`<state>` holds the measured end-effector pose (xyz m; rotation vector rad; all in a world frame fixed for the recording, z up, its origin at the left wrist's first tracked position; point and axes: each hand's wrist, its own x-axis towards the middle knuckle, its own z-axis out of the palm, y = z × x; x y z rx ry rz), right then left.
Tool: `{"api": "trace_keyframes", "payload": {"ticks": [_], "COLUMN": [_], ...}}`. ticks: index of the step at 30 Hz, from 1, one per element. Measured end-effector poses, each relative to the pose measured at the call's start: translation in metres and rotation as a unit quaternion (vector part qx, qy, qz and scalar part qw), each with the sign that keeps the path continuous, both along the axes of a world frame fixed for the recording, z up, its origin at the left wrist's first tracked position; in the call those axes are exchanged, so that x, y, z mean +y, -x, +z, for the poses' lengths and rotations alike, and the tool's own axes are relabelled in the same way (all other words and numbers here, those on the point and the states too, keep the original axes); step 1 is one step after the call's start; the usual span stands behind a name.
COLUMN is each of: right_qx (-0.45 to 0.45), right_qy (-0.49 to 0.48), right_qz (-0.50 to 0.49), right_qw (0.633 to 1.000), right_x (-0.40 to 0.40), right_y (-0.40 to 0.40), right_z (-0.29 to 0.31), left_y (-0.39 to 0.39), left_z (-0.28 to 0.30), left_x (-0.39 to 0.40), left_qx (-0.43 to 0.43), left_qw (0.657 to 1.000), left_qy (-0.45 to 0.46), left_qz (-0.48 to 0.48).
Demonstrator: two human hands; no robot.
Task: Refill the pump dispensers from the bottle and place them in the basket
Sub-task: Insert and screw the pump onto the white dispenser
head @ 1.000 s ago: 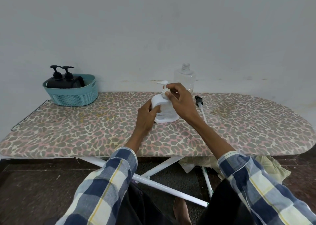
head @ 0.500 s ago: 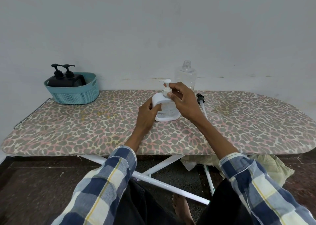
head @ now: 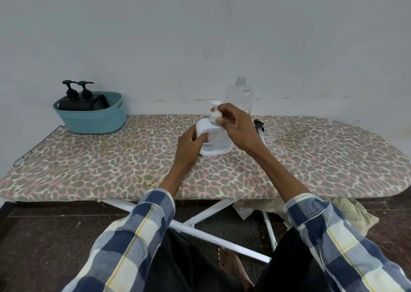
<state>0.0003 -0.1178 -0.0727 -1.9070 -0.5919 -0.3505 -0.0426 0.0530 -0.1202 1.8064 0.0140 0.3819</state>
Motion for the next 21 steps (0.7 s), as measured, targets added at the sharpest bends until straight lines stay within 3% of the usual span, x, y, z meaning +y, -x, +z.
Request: {"api": "trace_keyframes", "payload": {"ticks": [8, 14, 21], "right_qx": [-0.006, -0.033, 0.010], "right_qy": [-0.014, 0.040, 0.076], "right_qz": [-0.004, 0.005, 0.018], "right_qw": [1.000, 0.999, 0.997], "right_x": [0.000, 0.000, -0.005], "right_y": [0.001, -0.003, -0.009], "right_z": [0.001, 0.002, 0.012], "left_y": [0.003, 0.006, 0.008], "left_z": [0.002, 0.006, 0.008], "left_x": [-0.001, -0.002, -0.002], "left_qx": [-0.002, 0.013, 0.017], "left_qw": [1.000, 1.000, 1.000], "left_qy": [0.000, -0.001, 0.000], "left_qz": [-0.007, -0.006, -0.003]}}
